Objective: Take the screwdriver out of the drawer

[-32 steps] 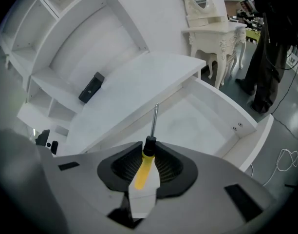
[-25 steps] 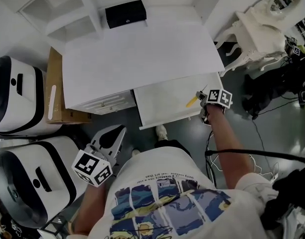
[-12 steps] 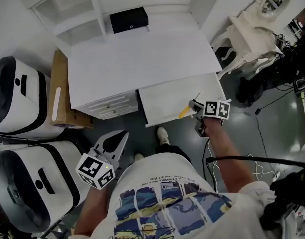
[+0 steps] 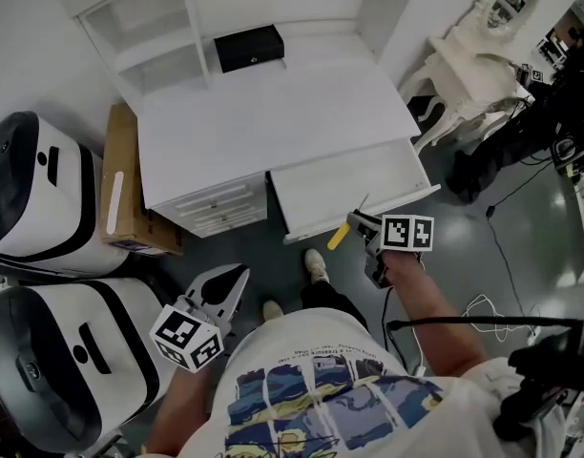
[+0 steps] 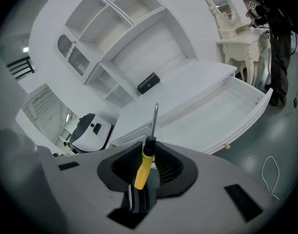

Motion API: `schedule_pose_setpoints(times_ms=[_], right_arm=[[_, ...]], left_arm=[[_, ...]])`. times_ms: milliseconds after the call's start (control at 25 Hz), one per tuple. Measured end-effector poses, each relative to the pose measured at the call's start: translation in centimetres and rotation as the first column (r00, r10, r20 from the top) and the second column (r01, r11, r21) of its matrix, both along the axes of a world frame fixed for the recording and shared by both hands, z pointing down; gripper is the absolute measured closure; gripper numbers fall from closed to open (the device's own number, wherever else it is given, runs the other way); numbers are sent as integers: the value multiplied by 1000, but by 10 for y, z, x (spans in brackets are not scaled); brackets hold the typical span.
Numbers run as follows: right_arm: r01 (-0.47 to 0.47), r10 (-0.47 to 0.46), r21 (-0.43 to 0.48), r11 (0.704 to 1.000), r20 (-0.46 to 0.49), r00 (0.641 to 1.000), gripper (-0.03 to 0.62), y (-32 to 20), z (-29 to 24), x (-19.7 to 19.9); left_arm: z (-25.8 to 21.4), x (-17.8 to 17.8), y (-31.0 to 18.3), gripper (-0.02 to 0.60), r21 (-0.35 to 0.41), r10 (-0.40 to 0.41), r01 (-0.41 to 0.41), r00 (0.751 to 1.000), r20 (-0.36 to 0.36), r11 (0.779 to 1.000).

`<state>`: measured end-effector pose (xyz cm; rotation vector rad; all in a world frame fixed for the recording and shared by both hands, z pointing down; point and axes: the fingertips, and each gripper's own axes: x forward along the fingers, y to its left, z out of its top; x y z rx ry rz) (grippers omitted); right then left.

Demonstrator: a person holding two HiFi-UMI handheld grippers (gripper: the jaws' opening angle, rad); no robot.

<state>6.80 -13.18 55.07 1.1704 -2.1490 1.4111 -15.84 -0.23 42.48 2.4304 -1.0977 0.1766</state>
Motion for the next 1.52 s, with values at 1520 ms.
schedule_pose_setpoints(times_ms=[1520], right_arm=[[219,-225,105,970,47,973,497,95,-52,-83]], left_arm=[[4,0,48,568,7,68,-68,997,46,998]])
